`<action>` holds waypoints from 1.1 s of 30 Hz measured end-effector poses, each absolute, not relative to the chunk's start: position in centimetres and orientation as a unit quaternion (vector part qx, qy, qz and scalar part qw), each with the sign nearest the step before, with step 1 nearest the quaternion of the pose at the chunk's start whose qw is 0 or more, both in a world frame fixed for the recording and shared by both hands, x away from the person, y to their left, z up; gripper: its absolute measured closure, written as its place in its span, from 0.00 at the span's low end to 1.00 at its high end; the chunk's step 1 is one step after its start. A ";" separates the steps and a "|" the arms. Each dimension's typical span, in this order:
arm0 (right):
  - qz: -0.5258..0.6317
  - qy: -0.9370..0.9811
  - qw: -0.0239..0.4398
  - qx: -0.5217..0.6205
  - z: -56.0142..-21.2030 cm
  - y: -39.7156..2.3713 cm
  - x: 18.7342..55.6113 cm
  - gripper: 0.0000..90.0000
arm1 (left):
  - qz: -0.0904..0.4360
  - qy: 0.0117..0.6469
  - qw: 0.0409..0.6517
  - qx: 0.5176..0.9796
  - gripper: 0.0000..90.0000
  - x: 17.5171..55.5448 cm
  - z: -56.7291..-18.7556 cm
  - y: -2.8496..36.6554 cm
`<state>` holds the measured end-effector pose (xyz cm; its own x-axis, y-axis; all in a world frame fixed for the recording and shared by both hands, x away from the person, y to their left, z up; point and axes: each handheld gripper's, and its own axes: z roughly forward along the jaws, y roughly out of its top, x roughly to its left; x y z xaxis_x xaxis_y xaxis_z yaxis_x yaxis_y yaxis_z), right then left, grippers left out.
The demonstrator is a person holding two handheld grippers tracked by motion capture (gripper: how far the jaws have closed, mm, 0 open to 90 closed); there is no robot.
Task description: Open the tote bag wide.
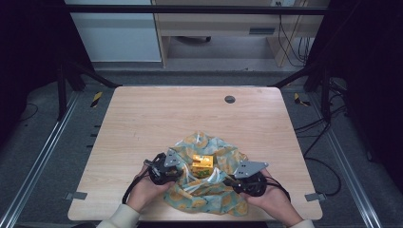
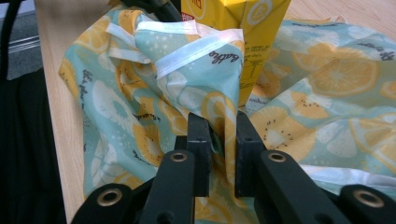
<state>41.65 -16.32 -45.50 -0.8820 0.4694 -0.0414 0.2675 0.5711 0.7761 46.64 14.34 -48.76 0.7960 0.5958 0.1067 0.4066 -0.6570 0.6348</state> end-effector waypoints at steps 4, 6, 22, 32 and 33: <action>0.417 0.875 0.124 0.211 -45.5 -16.6 41.6 0.91 | 0.160 0.280 0.324 0.889 1.00 46.6 -48.4 14.5; 0.420 0.874 0.127 0.210 -45.4 -16.8 41.5 0.91 | 0.163 0.283 0.333 0.884 1.00 46.5 -48.0 14.6; 0.405 0.880 0.122 0.217 -47.0 -19.0 38.6 0.74 | 0.157 0.230 0.337 0.899 1.00 40.8 -46.3 16.9; 0.447 0.853 0.132 0.234 -45.6 -19.4 37.9 0.53 | 0.159 0.198 0.297 0.921 1.00 40.2 -47.1 15.5; 0.451 0.852 0.131 0.233 -45.5 -19.4 37.9 0.62 | 0.161 0.200 0.292 0.921 1.00 40.3 -47.2 15.5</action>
<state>37.91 -19.37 -45.48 -0.8574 0.5145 -0.0133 0.2784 0.4853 0.8289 40.31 15.51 -47.24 0.8681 0.4630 0.1791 0.2751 -0.7489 0.6029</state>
